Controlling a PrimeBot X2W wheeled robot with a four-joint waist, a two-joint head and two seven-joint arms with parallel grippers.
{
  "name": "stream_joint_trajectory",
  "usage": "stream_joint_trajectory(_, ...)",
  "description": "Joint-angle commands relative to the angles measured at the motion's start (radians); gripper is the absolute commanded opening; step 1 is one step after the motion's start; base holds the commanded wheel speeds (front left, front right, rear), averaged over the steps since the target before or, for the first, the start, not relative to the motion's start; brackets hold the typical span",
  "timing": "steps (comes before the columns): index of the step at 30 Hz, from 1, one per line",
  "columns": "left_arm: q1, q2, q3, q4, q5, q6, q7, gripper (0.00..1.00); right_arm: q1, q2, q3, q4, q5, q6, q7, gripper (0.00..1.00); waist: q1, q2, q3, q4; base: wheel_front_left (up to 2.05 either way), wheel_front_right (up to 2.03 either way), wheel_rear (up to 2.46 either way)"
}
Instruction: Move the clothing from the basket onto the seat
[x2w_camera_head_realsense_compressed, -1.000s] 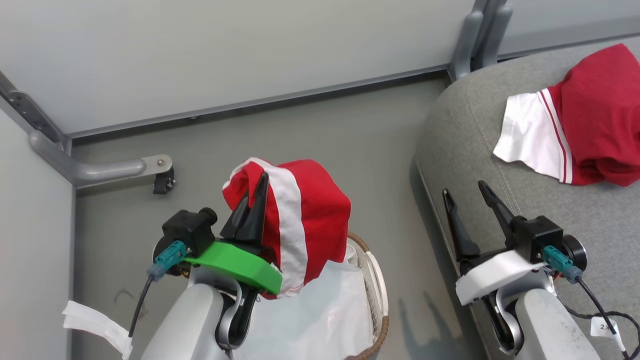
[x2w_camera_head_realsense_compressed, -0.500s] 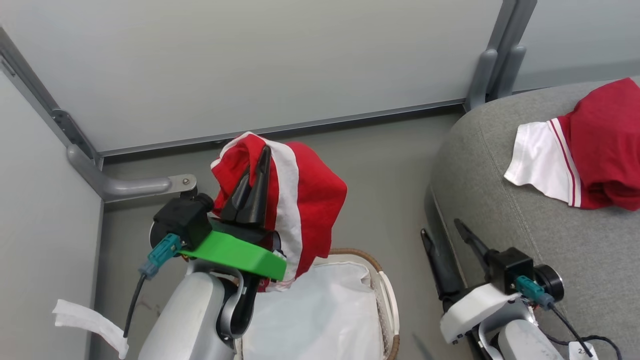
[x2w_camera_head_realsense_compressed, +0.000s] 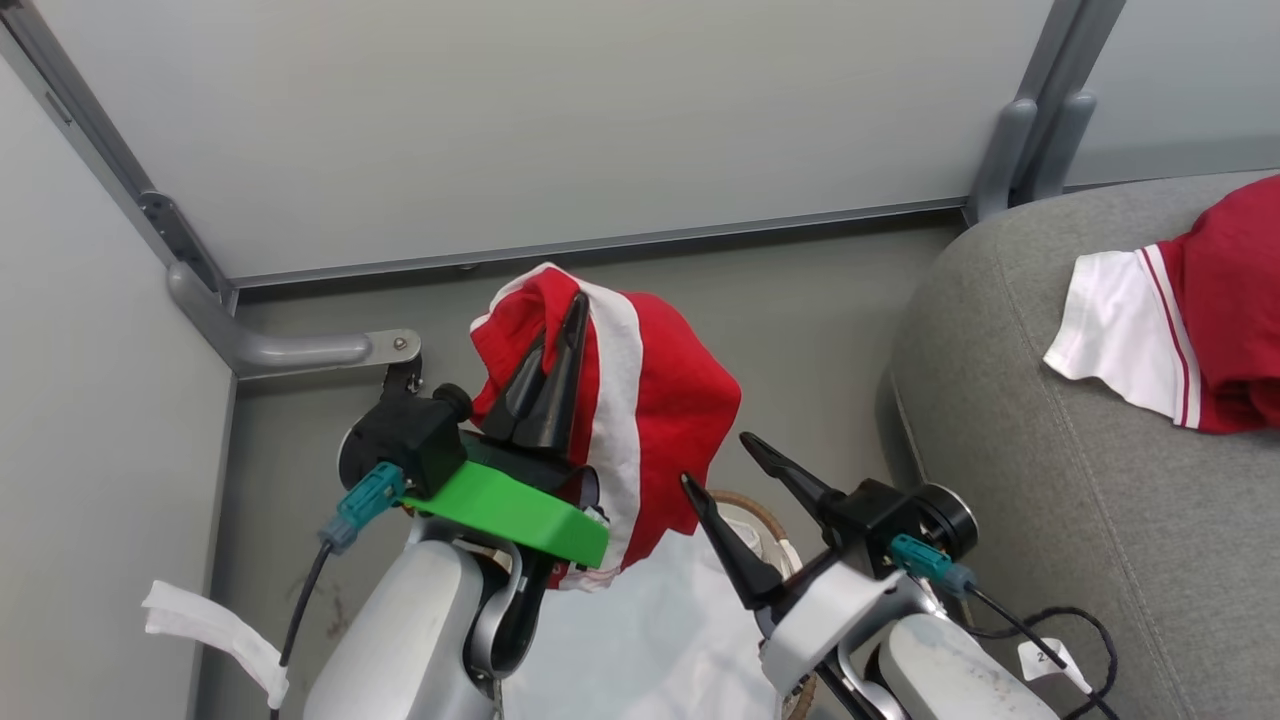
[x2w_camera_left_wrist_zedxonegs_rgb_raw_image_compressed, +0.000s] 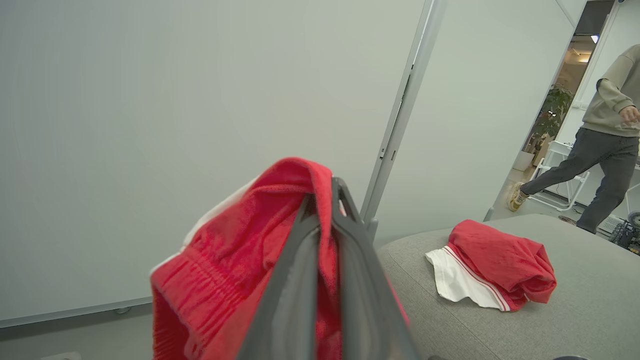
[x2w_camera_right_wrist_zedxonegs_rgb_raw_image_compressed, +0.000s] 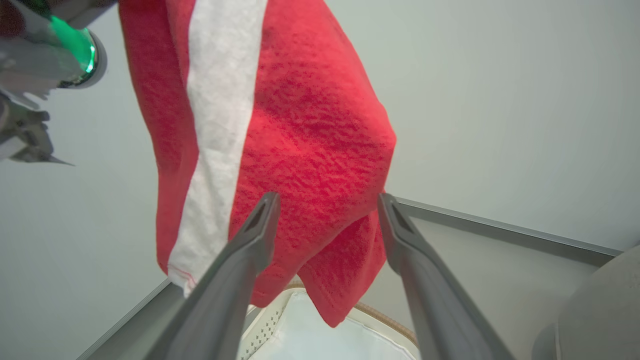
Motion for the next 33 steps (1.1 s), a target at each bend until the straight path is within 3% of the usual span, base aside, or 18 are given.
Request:
stream_joint_trajectory(1,-0.016,0.001,-0.007,-0.003,-0.007,-0.002,0.000,0.00,-0.024,-0.004,0.017,0.002,0.011,-0.001,0.000,1.00,0.0001,0.0000,0.007,0.012,0.00,0.00,0.00)
stream_joint_trajectory(9,-0.040,0.001,-0.056,-0.006,-0.033,-0.002,0.000,0.00,-0.113,-0.004,0.095,0.018,0.027,-0.001,0.000,1.00,0.0001,0.0000,0.023,0.047,0.00,0.00,0.00)
stream_joint_trajectory(33,-0.105,0.001,-0.262,-0.027,-0.108,-0.002,0.000,0.00,-0.172,-0.004,0.091,0.175,-0.032,-0.001,0.000,1.00,0.0001,0.0000,0.049,0.171,0.00,0.00,0.00)
